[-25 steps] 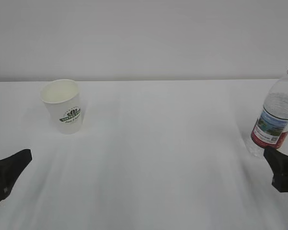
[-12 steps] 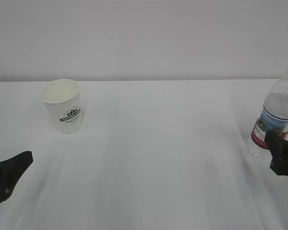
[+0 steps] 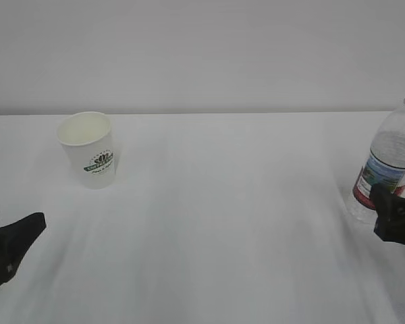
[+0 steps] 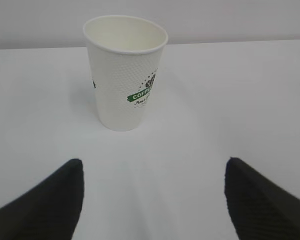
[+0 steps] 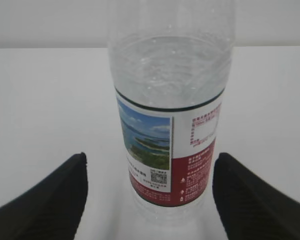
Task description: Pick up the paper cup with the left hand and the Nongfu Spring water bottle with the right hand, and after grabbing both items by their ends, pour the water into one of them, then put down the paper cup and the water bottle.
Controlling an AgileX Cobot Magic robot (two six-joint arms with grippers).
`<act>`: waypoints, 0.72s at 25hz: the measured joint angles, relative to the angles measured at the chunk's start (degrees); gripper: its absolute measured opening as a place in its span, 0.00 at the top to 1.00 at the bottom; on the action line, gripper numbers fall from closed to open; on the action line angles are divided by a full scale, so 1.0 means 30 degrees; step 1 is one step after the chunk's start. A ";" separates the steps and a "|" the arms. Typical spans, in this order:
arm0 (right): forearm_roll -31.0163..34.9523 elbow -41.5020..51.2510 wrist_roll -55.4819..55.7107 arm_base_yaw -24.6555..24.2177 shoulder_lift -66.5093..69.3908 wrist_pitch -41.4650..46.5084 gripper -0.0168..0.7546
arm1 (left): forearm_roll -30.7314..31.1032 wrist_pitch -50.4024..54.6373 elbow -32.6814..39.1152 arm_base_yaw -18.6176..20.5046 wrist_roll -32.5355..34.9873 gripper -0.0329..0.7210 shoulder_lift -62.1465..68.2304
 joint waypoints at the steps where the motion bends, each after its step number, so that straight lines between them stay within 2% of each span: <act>1: 0.0000 -0.0128 0.0000 0.0000 0.0137 0.0000 0.21 | 0.0000 0.0000 0.0000 0.0000 0.0000 0.10 0.0000; 18: 0.0656 -0.1810 0.0000 0.0000 0.2425 0.0000 0.21 | 0.0000 0.0000 0.0000 0.0000 0.0000 0.15 0.0000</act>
